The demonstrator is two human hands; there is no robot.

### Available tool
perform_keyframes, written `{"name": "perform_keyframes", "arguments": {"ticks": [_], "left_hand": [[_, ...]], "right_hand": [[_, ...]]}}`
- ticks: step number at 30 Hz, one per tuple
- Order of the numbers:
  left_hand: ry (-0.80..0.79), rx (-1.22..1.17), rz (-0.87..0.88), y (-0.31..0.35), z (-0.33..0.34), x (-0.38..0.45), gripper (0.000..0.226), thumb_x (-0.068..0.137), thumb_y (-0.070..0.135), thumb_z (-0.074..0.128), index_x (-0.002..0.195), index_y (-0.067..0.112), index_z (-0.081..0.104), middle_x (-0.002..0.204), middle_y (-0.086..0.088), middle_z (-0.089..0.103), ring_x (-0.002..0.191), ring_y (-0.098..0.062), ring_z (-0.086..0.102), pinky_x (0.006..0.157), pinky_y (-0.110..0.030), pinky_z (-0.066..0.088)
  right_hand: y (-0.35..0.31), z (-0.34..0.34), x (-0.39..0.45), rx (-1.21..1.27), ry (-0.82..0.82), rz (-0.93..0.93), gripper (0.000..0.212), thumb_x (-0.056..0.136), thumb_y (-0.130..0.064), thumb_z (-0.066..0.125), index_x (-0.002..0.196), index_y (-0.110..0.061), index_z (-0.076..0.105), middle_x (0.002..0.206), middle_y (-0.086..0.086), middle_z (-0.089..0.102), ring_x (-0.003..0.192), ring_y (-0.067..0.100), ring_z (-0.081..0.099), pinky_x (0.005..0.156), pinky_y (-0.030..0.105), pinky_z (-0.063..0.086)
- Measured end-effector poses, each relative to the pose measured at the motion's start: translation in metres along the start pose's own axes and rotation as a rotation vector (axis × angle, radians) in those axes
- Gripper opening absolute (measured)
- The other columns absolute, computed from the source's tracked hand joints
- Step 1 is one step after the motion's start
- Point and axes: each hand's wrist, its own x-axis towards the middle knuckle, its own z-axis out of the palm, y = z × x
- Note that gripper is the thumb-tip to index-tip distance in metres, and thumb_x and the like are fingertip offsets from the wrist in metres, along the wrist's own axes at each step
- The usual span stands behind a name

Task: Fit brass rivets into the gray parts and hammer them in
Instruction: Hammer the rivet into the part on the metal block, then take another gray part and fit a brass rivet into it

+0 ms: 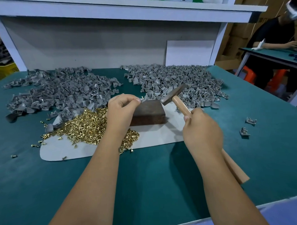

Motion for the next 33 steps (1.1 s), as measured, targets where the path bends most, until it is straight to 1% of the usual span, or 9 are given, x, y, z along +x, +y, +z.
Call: {"name": "perform_keyframes", "arguments": {"ticks": [3,14,17,19,22,25,29,31,33], "left_hand": [[0.003,-0.014,-0.001,-0.001,0.000,0.000,0.012,0.071,0.038,0.067,0.069,0.030,0.076,0.095,0.011,0.073,0.120,-0.023,0.055,0.109,-0.053,0.035],[-0.014,-0.049,0.040,-0.002,-0.001,0.001,0.014,0.081,0.024,0.071,0.069,0.028,0.075,0.093,0.008,0.072,0.118,-0.024,0.056,0.108,-0.052,0.038],[-0.014,-0.051,0.039,-0.002,-0.001,0.001,0.015,0.082,0.021,0.071,0.069,0.027,0.075,0.092,0.008,0.073,0.119,-0.025,0.055,0.108,-0.052,0.038],[-0.014,-0.055,0.039,-0.001,-0.001,0.000,0.012,0.079,0.024,0.071,0.068,0.028,0.075,0.090,0.008,0.073,0.118,-0.025,0.056,0.107,-0.052,0.039],[-0.017,-0.050,0.042,0.000,-0.001,0.000,0.013,0.079,0.023,0.070,0.068,0.027,0.075,0.088,0.009,0.073,0.114,-0.023,0.058,0.106,-0.050,0.040],[-0.024,-0.039,0.039,0.000,-0.002,0.000,0.011,0.076,0.025,0.069,0.067,0.027,0.075,0.087,0.010,0.073,0.115,-0.025,0.058,0.106,-0.050,0.040],[-0.014,-0.007,0.049,0.000,-0.002,0.000,0.010,0.072,0.031,0.069,0.069,0.025,0.075,0.089,0.008,0.074,0.118,-0.026,0.057,0.108,-0.053,0.037],[-0.015,0.041,0.064,-0.001,-0.003,0.001,0.007,0.076,0.028,0.072,0.070,0.027,0.076,0.090,0.013,0.073,0.121,-0.024,0.055,0.110,-0.054,0.034],[-0.024,0.077,0.070,-0.003,-0.004,0.002,0.014,0.082,0.021,0.075,0.070,0.029,0.075,0.091,0.017,0.073,0.125,-0.018,0.050,0.113,-0.053,0.029]], "right_hand": [[0.000,0.002,-0.001,-0.002,-0.048,-0.007,0.018,0.098,-0.030,0.045,0.086,-0.017,0.039,0.090,0.008,0.061,0.070,0.028,0.040,0.058,0.033,0.029],[-0.001,0.006,0.000,-0.030,-0.060,-0.017,0.017,0.095,-0.029,0.047,0.083,-0.018,0.044,0.082,0.006,0.059,0.067,0.028,0.041,0.057,0.031,0.031],[-0.003,0.006,0.000,-0.096,-0.046,-0.044,0.010,0.093,-0.024,0.048,0.090,-0.016,0.054,0.093,0.009,0.062,0.080,0.028,0.042,0.062,0.031,0.029],[-0.004,0.007,0.000,-0.156,-0.017,-0.075,0.015,0.091,-0.020,0.050,0.098,-0.013,0.062,0.103,0.009,0.056,0.095,0.029,0.044,0.068,0.032,0.030],[-0.005,0.007,0.000,-0.140,0.033,-0.114,0.020,0.090,-0.021,0.054,0.104,-0.014,0.065,0.109,0.008,0.050,0.102,0.028,0.041,0.077,0.033,0.032],[-0.012,0.006,0.002,0.004,0.011,-0.173,0.024,0.091,-0.026,0.054,0.110,-0.019,0.067,0.111,0.007,0.052,0.104,0.028,0.041,0.088,0.035,0.034],[-0.033,-0.002,0.011,0.364,-0.015,-0.231,0.021,0.092,-0.024,0.054,0.104,-0.023,0.071,0.106,0.002,0.059,0.103,0.024,0.047,0.089,0.032,0.036],[-0.046,-0.007,0.020,0.540,-0.062,-0.230,0.020,0.092,-0.023,0.054,0.098,-0.022,0.073,0.098,-0.002,0.066,0.097,0.019,0.055,0.083,0.031,0.043],[-0.061,-0.011,0.031,0.678,-0.136,-0.212,0.020,0.093,-0.022,0.052,0.093,-0.022,0.073,0.086,-0.007,0.068,0.083,0.013,0.059,0.069,0.027,0.044]]}}
